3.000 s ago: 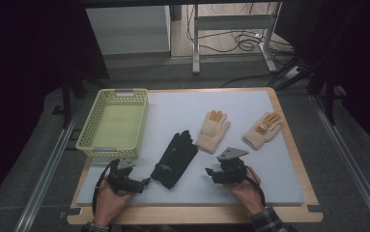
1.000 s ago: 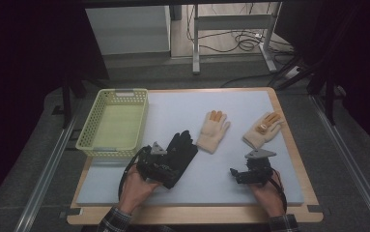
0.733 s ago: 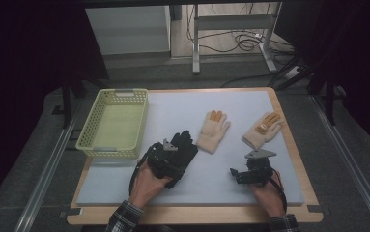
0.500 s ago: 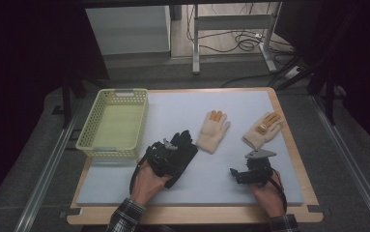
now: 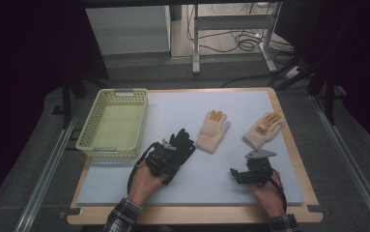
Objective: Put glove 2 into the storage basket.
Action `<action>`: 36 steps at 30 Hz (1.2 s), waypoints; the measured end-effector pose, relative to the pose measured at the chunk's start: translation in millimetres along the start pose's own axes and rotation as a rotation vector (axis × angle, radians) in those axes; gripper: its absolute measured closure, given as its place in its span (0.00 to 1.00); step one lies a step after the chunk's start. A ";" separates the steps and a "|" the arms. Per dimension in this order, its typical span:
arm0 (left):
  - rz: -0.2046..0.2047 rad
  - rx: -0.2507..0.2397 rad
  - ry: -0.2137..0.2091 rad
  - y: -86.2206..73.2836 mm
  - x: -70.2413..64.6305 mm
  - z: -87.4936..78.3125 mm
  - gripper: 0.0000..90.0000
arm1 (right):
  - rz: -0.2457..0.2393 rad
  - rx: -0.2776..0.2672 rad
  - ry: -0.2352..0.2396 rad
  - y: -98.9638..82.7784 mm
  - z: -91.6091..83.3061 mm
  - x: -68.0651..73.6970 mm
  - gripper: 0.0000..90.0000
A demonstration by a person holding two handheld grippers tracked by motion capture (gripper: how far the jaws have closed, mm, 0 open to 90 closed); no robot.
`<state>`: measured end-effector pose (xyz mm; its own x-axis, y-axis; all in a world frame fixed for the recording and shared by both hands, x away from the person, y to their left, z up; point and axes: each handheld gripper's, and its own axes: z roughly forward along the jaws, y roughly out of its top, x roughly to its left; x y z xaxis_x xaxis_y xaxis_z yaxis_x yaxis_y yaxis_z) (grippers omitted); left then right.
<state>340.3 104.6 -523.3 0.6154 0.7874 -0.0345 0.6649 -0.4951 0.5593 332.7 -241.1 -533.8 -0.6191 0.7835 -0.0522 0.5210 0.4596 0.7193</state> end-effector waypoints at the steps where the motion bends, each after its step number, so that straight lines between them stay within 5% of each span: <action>1: -0.005 -0.001 0.000 -0.2 0.4 -0.6 0.54 | 0.000 0.000 0.000 0.0 0.0 0.0 0.11; 6: 0.033 0.000 0.025 2.7 -1.5 -5.6 0.69 | 0.000 0.000 0.000 0.0 0.0 0.0 0.11; 14: 0.005 -0.042 0.012 16.8 7.2 -23.1 0.68 | -0.001 0.000 0.000 0.0 -0.1 -0.1 0.11; 25: -0.006 -0.078 0.065 45.6 25.0 -55.9 0.68 | -0.001 -0.001 0.000 -0.1 -0.2 -0.2 0.11; 36: -0.029 -0.098 0.145 66.6 58.5 -87.2 0.67 | -0.003 -0.001 0.000 -0.2 -0.1 -0.3 0.11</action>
<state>383.7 149.7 -415.9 0.5246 0.8490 0.0640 0.6326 -0.4390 0.6380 332.7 -241.5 -533.8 -0.6205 0.7823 -0.0540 0.5188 0.4612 0.7198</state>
